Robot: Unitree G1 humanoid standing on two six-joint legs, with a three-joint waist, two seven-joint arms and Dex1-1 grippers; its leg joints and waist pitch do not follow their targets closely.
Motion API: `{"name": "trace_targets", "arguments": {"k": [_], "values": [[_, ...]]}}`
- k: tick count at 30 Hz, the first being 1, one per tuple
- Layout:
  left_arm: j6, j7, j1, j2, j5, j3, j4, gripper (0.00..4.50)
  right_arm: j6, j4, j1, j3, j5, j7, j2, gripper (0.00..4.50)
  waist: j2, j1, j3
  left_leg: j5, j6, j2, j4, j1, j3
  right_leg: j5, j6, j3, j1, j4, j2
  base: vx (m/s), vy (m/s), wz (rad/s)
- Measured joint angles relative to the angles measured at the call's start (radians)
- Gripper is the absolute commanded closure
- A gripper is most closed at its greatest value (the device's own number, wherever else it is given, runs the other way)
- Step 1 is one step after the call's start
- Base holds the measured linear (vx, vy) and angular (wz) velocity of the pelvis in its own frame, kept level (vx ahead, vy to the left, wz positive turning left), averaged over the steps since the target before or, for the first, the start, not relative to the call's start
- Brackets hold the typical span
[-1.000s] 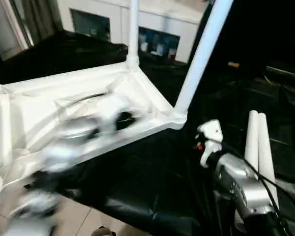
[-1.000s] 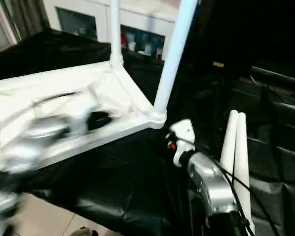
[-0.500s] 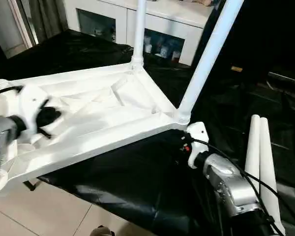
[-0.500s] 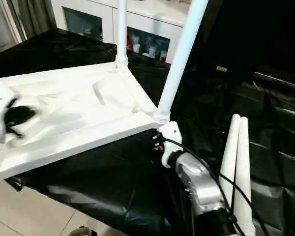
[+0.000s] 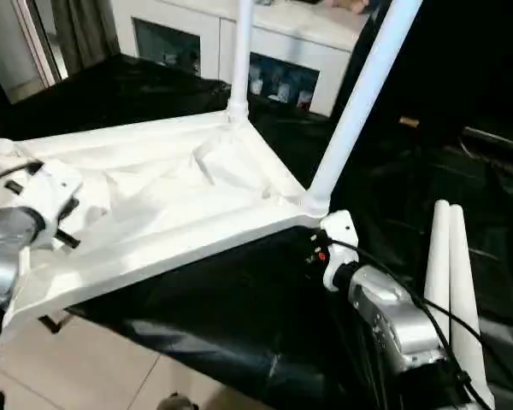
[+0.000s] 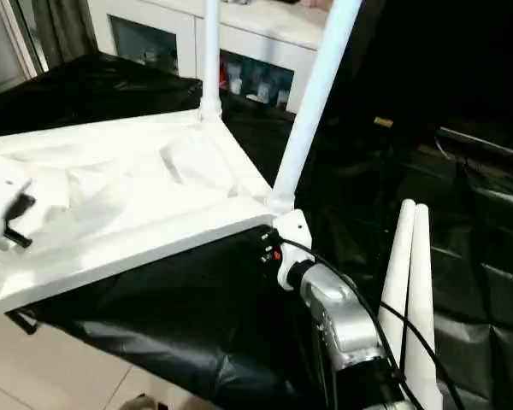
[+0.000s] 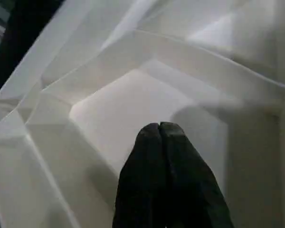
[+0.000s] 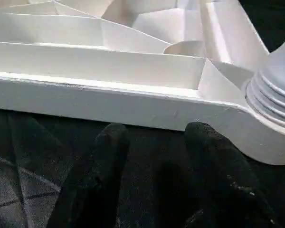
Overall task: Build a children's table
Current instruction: Rotate table base
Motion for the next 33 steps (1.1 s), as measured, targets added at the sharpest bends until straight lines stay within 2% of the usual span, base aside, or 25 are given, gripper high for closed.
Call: {"name": "trace_targets", "arguments": {"k": [3,5,6,12,14,21,26,33], "values": [[-0.056,-0.017,-0.025,-0.013,0.008,-0.024,0.07,4.5,-0.002,0.029,-0.008,0.014,-0.012,-0.004,0.013,2.74,0.0,0.0,0.0,0.0,0.0,0.0,0.0,0.0,0.0,0.0,0.0,0.0,0.0,0.0,0.0,0.0,0.0,0.0],[-0.083,-0.037,-0.029,-0.015,0.008,-0.039,0.085,4.5,-0.003,0.043,-0.015,0.024,-0.016,-0.011,0.023,3.07,0.002,0.0,0.001,0.0,-0.001,0.0,0.0,0.001,0.0,0.0,0.0,0.0,0.0,0.0,0.0,0.0,0.0,0.0],[-0.091,-0.051,-0.029,-0.016,0.007,-0.043,0.087,4.5,-0.005,0.059,-0.024,0.025,-0.017,-0.014,0.028,3.07,0.002,0.0,0.001,0.0,-0.001,0.0,0.0,0.001,0.0,0.0,0.0,0.0,0.0,0.001,0.0,0.0,0.0,0.0],[-0.071,-0.223,-0.029,-0.033,-0.068,-0.047,0.052,4.5,-0.013,0.149,-0.083,0.027,-0.038,-0.041,0.057,3.59,0.002,0.004,0.001,0.0,-0.001,0.0,-0.001,0.0,0.0,0.0,0.0,0.0,0.0,0.0,0.0,0.0,0.0,0.0],[-0.055,-0.279,-0.024,-0.033,-0.083,-0.058,0.024,4.5,-0.014,0.161,-0.085,0.033,-0.046,-0.042,0.059,3.68,0.002,0.01,0.001,0.0,-0.001,0.0,-0.001,0.0,0.0,0.0,0.0,0.0,0.0,0.0,0.0,0.0,0.0,0.0],[-0.069,-0.315,-0.025,-0.033,-0.104,-0.067,0.024,4.5,-0.028,0.185,-0.085,0.043,-0.052,-0.041,0.061,4.29,0.002,0.017,0.001,0.001,-0.002,0.0,-0.001,0.001,0.0,0.0,0.0,0.0,0.0,0.001,0.0,0.0,0.0,0.0],[0.041,-0.465,0.038,-0.022,-0.173,-0.077,-0.131,4.5,-0.032,0.205,-0.086,0.031,-0.057,-0.052,0.052,4.48,0.002,0.023,0.001,0.001,-0.002,0.0,-0.001,0.001,0.001,0.0,-0.001,0.0,0.0,0.0,0.0,0.0,0.0,0.0],[0.07,-0.598,0.065,-0.029,-0.229,-0.139,-0.22,4.5,-0.037,0.217,-0.088,0.019,-0.062,-0.056,0.046,4.48,0.003,0.023,0.002,0.002,-0.003,0.0,-0.002,0.002,0.001,0.0,-0.001,0.0,0.0,0.001,0.0,0.0,0.0,0.0]]}}
